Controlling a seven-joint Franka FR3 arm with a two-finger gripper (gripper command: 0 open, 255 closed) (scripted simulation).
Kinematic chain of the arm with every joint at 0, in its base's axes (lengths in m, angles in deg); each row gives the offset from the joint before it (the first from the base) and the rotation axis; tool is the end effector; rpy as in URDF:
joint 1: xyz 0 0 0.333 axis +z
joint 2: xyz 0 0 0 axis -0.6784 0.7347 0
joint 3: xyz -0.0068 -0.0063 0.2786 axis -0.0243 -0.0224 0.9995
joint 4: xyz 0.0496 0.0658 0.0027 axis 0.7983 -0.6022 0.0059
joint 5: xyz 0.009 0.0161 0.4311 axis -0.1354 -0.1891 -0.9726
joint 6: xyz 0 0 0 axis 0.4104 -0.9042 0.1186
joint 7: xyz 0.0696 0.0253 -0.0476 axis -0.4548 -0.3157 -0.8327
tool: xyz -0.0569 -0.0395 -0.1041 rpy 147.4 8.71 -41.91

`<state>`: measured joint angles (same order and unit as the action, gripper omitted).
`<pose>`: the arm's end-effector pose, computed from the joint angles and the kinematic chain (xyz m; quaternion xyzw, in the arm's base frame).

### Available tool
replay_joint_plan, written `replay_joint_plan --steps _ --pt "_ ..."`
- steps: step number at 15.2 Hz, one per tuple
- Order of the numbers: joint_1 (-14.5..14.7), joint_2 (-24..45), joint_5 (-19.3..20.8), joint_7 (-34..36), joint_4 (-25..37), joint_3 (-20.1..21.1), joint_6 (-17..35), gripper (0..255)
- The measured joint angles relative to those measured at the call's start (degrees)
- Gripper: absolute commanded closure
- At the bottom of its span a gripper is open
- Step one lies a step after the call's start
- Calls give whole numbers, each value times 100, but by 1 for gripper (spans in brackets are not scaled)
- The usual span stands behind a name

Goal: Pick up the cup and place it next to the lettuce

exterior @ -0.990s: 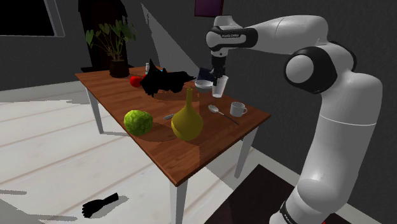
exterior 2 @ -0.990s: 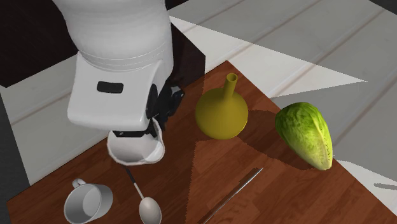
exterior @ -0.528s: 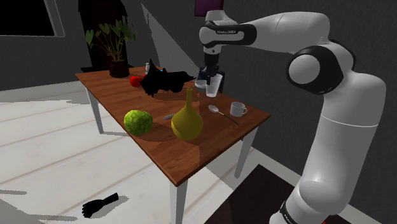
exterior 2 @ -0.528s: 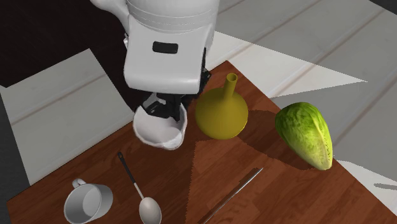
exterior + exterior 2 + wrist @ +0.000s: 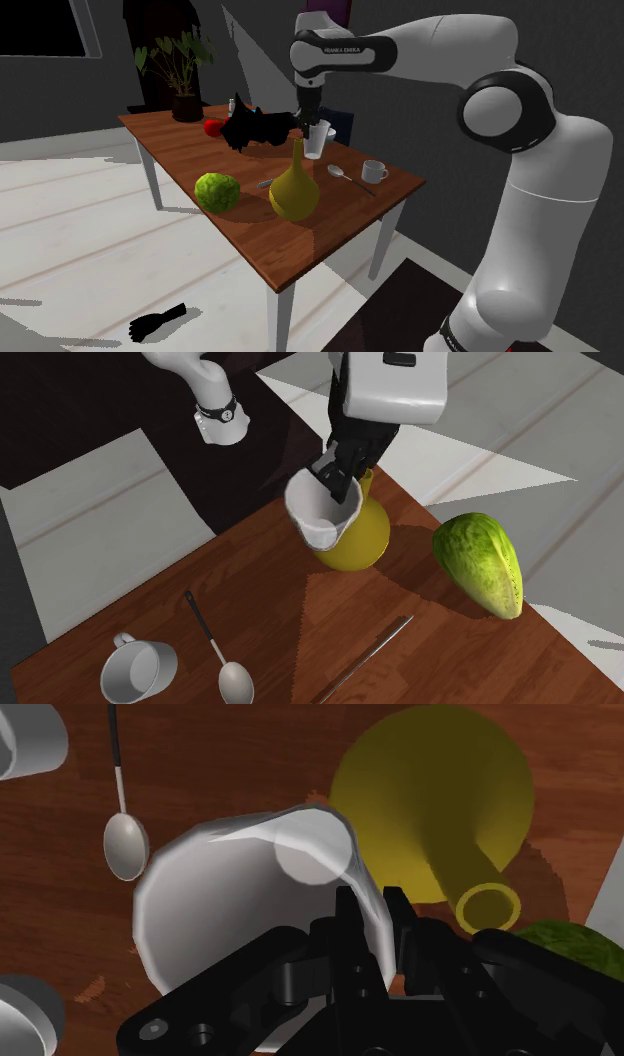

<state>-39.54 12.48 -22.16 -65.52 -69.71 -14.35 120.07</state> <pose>0.6562 -0.0210 0.5138 0.9968 0.0332 0.0243 0.0686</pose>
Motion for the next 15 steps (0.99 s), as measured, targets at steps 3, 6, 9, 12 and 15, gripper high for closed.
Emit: replay_joint_plan --steps 3,6,9,12,15 --pt "239 -27 51 389 11 155 -83 255" --pt "471 227 87 755 398 303 -258 255" --pt "711 298 131 1129 480 447 -319 255" --pt "942 549 173 1461 835 571 -492 255" --pt "1212 839 225 1825 1249 698 -676 255"
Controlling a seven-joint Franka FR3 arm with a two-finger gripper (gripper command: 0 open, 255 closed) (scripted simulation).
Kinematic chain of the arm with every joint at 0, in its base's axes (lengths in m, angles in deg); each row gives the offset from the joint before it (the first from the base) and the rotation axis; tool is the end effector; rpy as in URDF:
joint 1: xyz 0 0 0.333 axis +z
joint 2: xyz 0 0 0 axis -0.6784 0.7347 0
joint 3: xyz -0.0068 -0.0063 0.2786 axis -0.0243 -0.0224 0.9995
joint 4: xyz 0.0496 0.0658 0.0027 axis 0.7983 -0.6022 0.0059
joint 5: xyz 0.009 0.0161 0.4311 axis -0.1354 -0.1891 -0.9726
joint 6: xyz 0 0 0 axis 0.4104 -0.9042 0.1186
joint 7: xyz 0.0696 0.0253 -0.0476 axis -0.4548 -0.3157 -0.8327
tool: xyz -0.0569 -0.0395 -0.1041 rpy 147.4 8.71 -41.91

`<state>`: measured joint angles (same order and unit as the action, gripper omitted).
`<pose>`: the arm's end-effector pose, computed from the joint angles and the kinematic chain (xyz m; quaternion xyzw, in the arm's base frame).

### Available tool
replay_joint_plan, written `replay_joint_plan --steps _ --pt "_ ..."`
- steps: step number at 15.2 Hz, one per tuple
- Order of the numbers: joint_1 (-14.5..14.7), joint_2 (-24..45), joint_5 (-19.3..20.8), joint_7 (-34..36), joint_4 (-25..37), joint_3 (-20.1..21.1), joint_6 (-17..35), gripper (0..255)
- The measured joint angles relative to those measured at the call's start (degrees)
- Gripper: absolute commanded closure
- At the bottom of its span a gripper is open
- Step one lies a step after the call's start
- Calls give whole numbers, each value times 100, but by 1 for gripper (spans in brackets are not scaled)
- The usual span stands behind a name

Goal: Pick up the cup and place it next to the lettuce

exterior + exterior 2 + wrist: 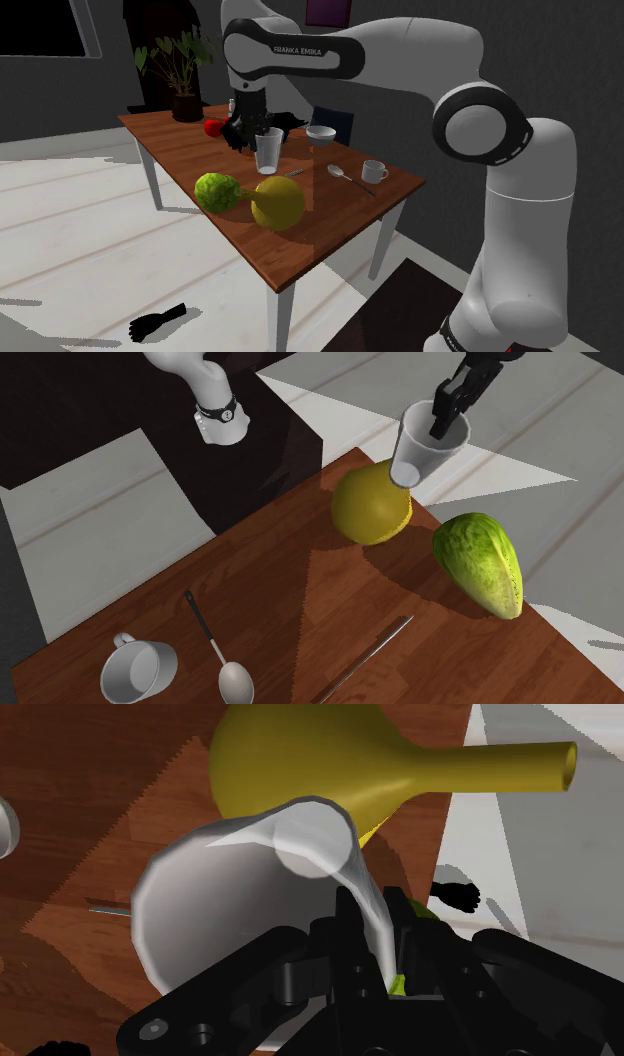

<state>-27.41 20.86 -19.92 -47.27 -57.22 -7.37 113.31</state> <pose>0.6565 0.1898 0.5184 0.9968 0.0333 0.0243 0.0688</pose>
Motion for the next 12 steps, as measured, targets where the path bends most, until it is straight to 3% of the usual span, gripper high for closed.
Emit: replay_joint_plan --steps 5,12 --pt "346 499 75 417 691 127 -260 255" --pt "333 376 75 529 -54 135 351 255"
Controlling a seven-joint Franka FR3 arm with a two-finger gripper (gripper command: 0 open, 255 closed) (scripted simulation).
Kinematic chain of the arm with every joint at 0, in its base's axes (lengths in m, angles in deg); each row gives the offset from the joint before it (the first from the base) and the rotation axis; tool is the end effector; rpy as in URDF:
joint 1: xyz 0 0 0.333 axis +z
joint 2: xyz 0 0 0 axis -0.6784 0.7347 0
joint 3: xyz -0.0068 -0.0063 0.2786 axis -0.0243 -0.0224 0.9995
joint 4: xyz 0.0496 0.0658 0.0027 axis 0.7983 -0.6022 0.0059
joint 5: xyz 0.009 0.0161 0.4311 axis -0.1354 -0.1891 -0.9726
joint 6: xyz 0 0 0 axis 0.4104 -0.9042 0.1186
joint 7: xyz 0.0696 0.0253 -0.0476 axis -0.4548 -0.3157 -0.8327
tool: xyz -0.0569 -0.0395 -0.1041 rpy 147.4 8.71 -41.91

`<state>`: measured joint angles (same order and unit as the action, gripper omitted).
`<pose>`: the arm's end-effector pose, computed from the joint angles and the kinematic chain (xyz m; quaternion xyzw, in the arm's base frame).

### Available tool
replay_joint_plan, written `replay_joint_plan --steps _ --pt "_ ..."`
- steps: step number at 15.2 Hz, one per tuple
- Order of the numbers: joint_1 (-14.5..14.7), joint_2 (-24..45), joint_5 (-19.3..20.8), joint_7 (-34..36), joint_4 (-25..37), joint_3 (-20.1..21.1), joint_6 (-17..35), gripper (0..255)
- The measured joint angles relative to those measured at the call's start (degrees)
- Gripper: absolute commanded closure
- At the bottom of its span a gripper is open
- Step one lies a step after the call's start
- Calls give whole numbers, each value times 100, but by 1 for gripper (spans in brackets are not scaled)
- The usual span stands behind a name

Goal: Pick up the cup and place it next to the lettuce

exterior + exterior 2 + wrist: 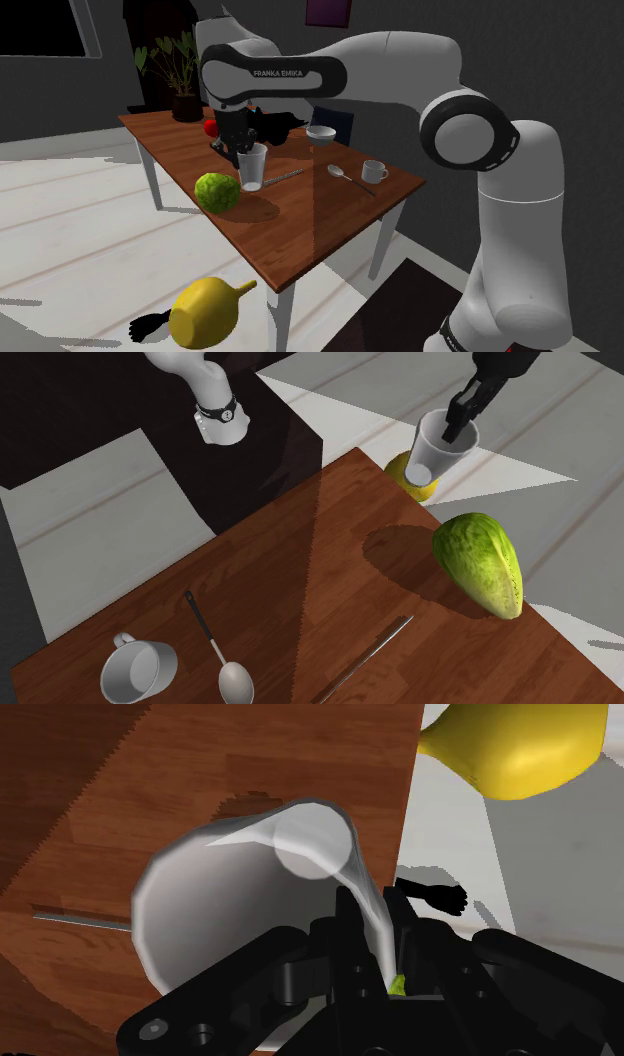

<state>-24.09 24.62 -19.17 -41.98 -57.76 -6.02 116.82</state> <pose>0.6565 0.2460 0.4738 0.9968 0.0326 0.0240 0.0689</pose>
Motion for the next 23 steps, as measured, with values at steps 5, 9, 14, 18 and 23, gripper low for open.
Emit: replay_joint_plan --steps 5,9,14,18,23 --pt "-19 -34 6 50 -434 -3 397 255" --pt "-27 -37 16 93 -731 -5 686 255" --pt "-41 -49 31 148 -1136 -9 1077 255" --pt "-40 32 50 195 -1327 -13 1346 255" --pt "-48 88 75 247 -1616 -22 1687 255"
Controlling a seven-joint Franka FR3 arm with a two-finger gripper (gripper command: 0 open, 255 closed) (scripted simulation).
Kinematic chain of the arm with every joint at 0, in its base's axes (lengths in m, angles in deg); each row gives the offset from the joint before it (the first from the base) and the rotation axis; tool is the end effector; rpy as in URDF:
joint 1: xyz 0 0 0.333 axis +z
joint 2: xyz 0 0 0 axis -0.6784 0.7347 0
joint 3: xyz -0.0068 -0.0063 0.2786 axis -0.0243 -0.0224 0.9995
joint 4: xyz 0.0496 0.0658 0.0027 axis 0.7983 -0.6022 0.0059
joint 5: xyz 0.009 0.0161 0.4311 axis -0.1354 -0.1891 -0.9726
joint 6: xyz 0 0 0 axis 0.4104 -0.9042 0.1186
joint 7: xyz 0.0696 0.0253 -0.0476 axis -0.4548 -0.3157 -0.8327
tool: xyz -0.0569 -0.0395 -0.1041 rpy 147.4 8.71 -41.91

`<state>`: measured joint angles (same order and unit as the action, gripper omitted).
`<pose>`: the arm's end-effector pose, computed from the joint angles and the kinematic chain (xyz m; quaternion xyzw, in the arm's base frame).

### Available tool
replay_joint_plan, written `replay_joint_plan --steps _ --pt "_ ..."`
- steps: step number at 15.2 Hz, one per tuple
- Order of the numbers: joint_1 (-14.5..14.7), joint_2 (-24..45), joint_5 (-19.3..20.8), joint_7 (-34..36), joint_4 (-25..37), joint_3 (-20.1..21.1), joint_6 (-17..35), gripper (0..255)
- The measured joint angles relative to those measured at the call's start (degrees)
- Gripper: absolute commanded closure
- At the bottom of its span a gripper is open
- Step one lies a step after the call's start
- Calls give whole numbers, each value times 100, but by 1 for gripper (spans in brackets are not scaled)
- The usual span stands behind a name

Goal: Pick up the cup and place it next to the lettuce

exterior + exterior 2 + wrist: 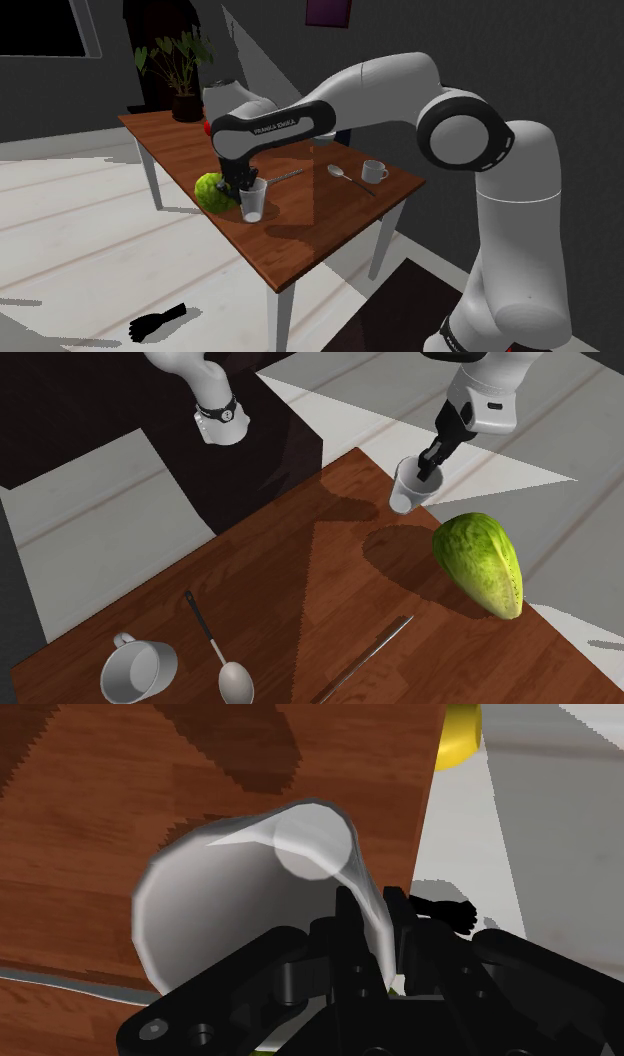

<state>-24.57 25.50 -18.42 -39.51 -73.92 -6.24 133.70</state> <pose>0.6528 0.2445 0.3428 0.9968 0.0325 0.0241 0.0689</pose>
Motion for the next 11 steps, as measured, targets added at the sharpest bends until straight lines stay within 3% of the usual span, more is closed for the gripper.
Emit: replay_joint_plan --steps 11 --pt "0 181 46 81 -282 -16 459 255"
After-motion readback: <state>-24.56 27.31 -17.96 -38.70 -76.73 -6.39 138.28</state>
